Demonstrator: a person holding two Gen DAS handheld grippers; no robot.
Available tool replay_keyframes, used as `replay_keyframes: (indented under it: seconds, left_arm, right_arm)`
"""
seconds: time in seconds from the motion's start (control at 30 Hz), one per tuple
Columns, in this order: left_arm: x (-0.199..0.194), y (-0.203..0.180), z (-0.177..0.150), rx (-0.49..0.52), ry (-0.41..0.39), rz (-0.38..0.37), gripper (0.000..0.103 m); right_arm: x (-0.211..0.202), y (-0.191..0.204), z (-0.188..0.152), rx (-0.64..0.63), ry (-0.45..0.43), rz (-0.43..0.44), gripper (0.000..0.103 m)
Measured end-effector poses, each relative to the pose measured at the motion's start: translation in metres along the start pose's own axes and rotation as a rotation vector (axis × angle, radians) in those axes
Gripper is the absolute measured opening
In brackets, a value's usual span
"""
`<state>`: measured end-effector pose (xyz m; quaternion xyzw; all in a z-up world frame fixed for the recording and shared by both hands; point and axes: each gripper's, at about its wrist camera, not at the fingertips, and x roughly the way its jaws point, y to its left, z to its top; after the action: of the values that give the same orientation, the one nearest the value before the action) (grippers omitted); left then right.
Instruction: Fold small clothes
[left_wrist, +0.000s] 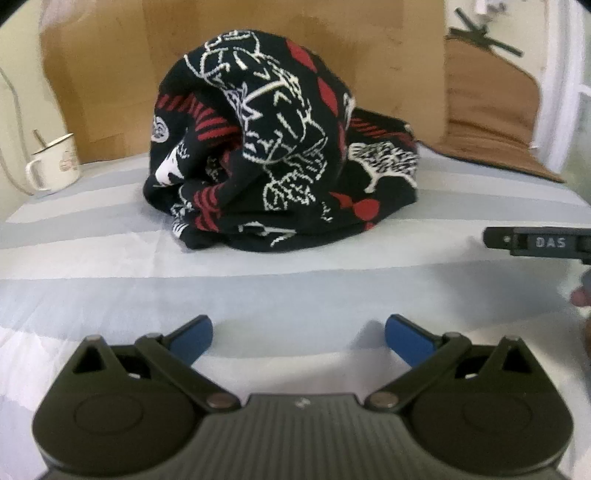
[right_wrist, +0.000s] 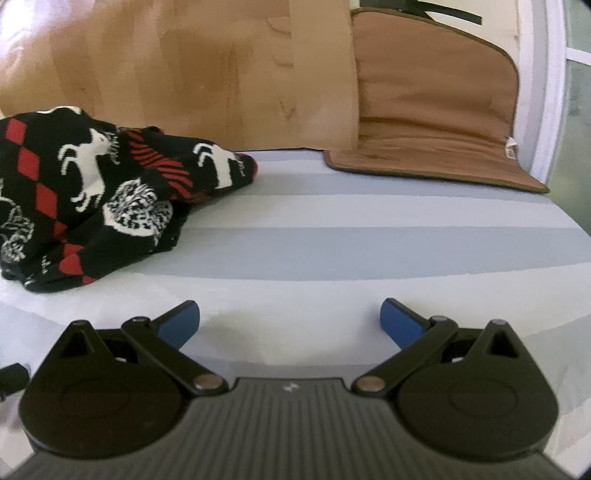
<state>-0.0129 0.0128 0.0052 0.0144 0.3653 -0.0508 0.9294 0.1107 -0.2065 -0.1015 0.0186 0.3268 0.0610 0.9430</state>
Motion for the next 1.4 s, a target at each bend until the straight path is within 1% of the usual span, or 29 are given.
replay_keyframes:
  seconds: [0.07, 0.1, 0.17, 0.2, 0.27, 0.37, 0.47, 0.5, 0.53, 0.57, 0.6, 0.63, 0.67, 0.7, 0.73, 0.8, 0.87, 0.9, 1.0, 1.07, 1.13, 1.17, 1.2, 1.23, 1.27, 1.3, 1.33, 1.37, 1.4]
  left_arm:
    - [-0.013, 0.016, 0.003, -0.013, -0.047, -0.023, 0.103]
    - [-0.019, 0.023, 0.006, -0.02, -0.075, -0.017, 0.103]
    - [-0.034, 0.044, 0.018, -0.055, -0.145, 0.002, 0.103]
    - [-0.038, 0.053, 0.024, -0.082, -0.173, 0.002, 0.103]
    - [-0.045, 0.074, 0.042, -0.147, -0.225, -0.012, 0.103]
    - [-0.036, 0.083, 0.068, -0.173, -0.219, -0.022, 0.103]
    - [-0.017, 0.075, 0.094, -0.163, -0.195, -0.088, 0.102]
    - [-0.011, 0.071, 0.1, -0.163, -0.186, -0.107, 0.1]
    - [-0.002, 0.066, 0.107, -0.159, -0.172, -0.125, 0.097]
    - [0.004, 0.061, 0.111, -0.151, -0.162, -0.125, 0.092]
    - [0.014, 0.055, 0.117, -0.133, -0.145, -0.11, 0.074]
    - [0.022, 0.051, 0.121, -0.117, -0.126, -0.078, 0.049]
    - [0.025, 0.049, 0.123, -0.111, -0.112, -0.062, 0.04]
    - [0.024, 0.051, 0.125, -0.116, -0.107, -0.065, 0.029]
    - [0.016, 0.054, 0.125, -0.125, -0.124, -0.083, 0.022]
    - [-0.009, 0.06, 0.121, -0.124, -0.183, -0.142, 0.02]
    - [-0.039, 0.065, 0.112, -0.108, -0.222, -0.248, 0.017]
    - [-0.05, 0.065, 0.106, -0.09, -0.231, -0.291, 0.017]
    - [-0.076, 0.061, 0.073, -0.019, -0.203, -0.411, 0.019]
    - [-0.084, 0.052, 0.05, 0.043, -0.167, -0.481, 0.026]
    - [-0.089, 0.051, 0.029, 0.088, -0.151, -0.531, 0.053]
    - [-0.092, 0.051, 0.022, 0.099, -0.166, -0.537, 0.056]
    - [-0.097, 0.057, 0.019, 0.107, -0.2, -0.537, 0.063]
    - [-0.1, 0.065, 0.022, 0.098, -0.233, -0.523, 0.08]
    - [-0.101, 0.073, 0.03, 0.073, -0.257, -0.499, 0.089]
    - [-0.099, 0.08, 0.038, 0.047, -0.272, -0.473, 0.098]
    - [-0.094, 0.084, 0.049, 0.03, -0.278, -0.445, 0.098]
    - [-0.087, 0.09, 0.058, 0.019, -0.273, -0.417, 0.099]
    - [-0.072, 0.094, 0.072, 0.004, -0.248, -0.385, 0.1]
  right_arm:
    - [-0.003, -0.006, 0.0, 0.021, -0.004, 0.033, 0.103]
    - [-0.005, -0.01, 0.001, 0.057, -0.011, 0.064, 0.101]
    - [-0.01, -0.016, 0.003, 0.129, -0.04, 0.158, 0.079]
    - [-0.01, -0.015, 0.005, 0.141, -0.041, 0.21, 0.075]
    - [-0.006, -0.008, 0.013, 0.142, -0.041, 0.277, 0.068]
    - [0.008, 0.008, 0.028, 0.148, -0.035, 0.362, 0.068]
    - [0.031, 0.023, 0.043, 0.186, 0.005, 0.417, 0.068]
    - [0.041, 0.027, 0.047, 0.208, 0.024, 0.431, 0.065]
    - [0.047, 0.028, 0.049, 0.233, 0.042, 0.449, 0.049]
    - [0.056, 0.03, 0.052, 0.256, 0.063, 0.478, 0.02]
    - [0.063, 0.031, 0.054, 0.274, 0.079, 0.509, 0.015]
    - [0.063, 0.03, 0.057, 0.286, 0.074, 0.508, 0.012]
    - [0.058, 0.029, 0.061, 0.291, 0.045, 0.509, 0.012]
    - [0.047, 0.025, 0.066, 0.293, 0.0, 0.515, 0.011]
    - [0.033, 0.019, 0.072, 0.288, -0.059, 0.511, 0.011]
    - [0.001, 0.004, 0.083, 0.28, -0.148, 0.52, 0.011]
    - [-0.036, -0.011, 0.091, 0.261, -0.207, 0.566, 0.011]
    - [-0.053, -0.015, 0.091, 0.225, -0.236, 0.567, 0.01]
    - [-0.104, -0.033, 0.078, 0.128, -0.275, 0.581, 0.011]
    - [-0.124, -0.044, 0.058, 0.055, -0.245, 0.622, 0.011]
    - [-0.131, -0.052, 0.036, -0.022, -0.178, 0.618, 0.012]
    - [-0.132, -0.059, 0.025, -0.036, -0.148, 0.608, 0.015]
    - [-0.135, -0.069, 0.014, -0.025, -0.123, 0.595, 0.015]
    - [-0.137, -0.081, 0.006, 0.008, -0.11, 0.573, 0.019]
    - [-0.137, -0.088, 0.004, 0.047, -0.115, 0.545, 0.03]
    - [-0.137, -0.101, 0.003, 0.107, -0.135, 0.509, 0.035]
    - [-0.134, -0.109, 0.006, 0.162, -0.155, 0.489, 0.043]
    - [-0.13, -0.119, 0.009, 0.23, -0.178, 0.48, 0.046]
    - [-0.124, -0.125, 0.013, 0.283, -0.192, 0.483, 0.048]
